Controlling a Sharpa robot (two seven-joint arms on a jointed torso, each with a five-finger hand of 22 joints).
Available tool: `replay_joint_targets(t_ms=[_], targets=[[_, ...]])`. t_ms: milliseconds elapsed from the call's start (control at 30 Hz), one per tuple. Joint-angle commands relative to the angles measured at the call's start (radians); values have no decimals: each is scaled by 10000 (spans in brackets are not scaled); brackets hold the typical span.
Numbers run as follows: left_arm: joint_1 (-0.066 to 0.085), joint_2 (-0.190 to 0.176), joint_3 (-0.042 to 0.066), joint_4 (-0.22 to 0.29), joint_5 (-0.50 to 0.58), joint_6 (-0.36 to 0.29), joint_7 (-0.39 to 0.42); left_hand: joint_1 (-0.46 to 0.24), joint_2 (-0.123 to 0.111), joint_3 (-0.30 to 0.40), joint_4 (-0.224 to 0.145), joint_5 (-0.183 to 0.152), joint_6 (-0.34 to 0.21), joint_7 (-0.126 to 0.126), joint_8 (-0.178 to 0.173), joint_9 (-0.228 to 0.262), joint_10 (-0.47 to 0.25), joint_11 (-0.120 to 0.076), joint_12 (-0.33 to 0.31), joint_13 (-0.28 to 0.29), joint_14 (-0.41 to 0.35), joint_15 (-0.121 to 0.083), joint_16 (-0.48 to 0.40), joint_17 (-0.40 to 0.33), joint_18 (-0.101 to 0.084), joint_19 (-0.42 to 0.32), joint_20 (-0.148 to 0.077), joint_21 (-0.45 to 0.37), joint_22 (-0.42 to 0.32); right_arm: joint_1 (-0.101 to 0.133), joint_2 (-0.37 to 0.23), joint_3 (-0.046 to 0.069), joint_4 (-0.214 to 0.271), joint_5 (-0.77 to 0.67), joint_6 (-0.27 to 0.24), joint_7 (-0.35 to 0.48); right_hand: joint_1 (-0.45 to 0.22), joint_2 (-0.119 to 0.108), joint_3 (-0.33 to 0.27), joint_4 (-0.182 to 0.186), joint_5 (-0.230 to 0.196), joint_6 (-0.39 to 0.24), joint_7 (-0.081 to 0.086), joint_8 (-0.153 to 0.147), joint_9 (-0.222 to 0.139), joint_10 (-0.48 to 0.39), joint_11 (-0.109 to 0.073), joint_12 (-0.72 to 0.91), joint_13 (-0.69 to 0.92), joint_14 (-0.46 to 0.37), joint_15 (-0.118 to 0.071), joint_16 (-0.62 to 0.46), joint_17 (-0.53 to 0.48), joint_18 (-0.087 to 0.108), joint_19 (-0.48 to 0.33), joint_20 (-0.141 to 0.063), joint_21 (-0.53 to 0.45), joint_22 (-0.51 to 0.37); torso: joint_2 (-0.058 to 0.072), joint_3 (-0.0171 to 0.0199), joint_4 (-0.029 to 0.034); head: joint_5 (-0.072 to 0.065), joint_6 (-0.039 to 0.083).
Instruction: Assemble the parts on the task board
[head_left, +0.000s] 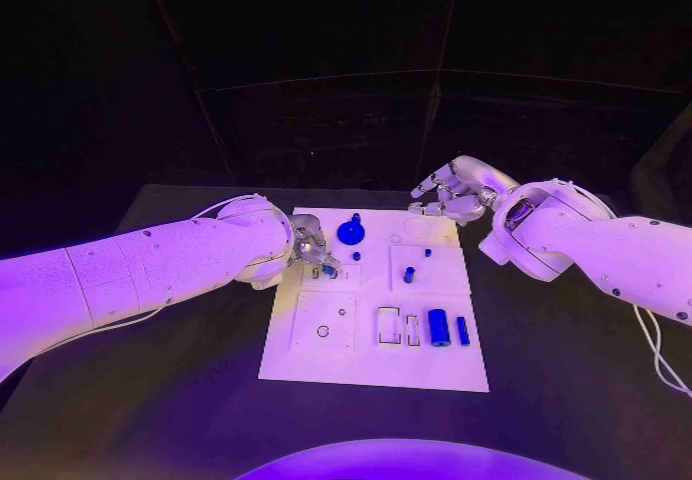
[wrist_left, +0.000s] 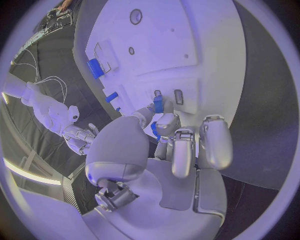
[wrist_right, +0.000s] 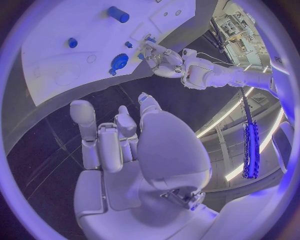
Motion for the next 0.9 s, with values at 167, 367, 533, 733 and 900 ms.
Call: replay_joint_targets(t_ms=[167,367,533,733,900], targets=[[-23,5,-5,21,-280,360,-82,8,98,1524,-1489,14,2,-25,34,-1,72,30,60,6,1020,-1,32,2634,-94,82,5,65,9,17,28,5,-4,36,53,97,83,-3,-51,6,51,26,13,37,1,-81,-18,-52,-7,481,-64,-24,198,173,-64,8,-44,-8,-5,1,6,14,-10],[-25,2,-5,42,-283,365,-77,8,98,1524,-1489,14,2,-25,34,-1,72,30,60,6,1020,-1,32,2634,-94,82,5,65,9,17,52,5,-21,43,63,103,85,3,-55,12,58,24,13,39,0,-83,-19,-54,-11,479,-64,-29,193,174,-69,8,-53,-21,-4,-10,13,20,1],[-25,6,-5,56,-282,300,-67,-39,83,1571,-1467,13,10,-26,49,13,89,30,79,27,1020,1,32,2634,-96,84,6,66,16,16,76,5,-35,45,71,108,85,3,-55,12,58,24,13,39,0,-83,-19,-54,-11,479,-64,-29,193,174,-69,8,-53,-21,5,-9,-3,25,-4],[-25,9,-5,56,-280,146,-28,-57,80,1588,-1457,13,13,-27,54,19,98,30,89,39,1020,2,32,2634,-97,87,6,70,23,16,88,4,-42,45,72,111,85,3,-55,12,58,24,13,39,0,-83,-19,-54,-11,479,-64,-29,193,174,-69,8,-53,-21,-1,-9,9,-1,3],[-25,22,-5,94,-274,-8,33,-82,78,1610,-1442,13,20,-29,63,27,112,29,106,57,1020,2,32,2634,-103,100,6,85,49,16,103,4,-53,49,73,117,85,3,-55,12,58,24,13,39,0,-83,-19,-54,-11,479,-64,-29,193,174,-69,8,-53,-21,3,-9,6,-4,-4]])
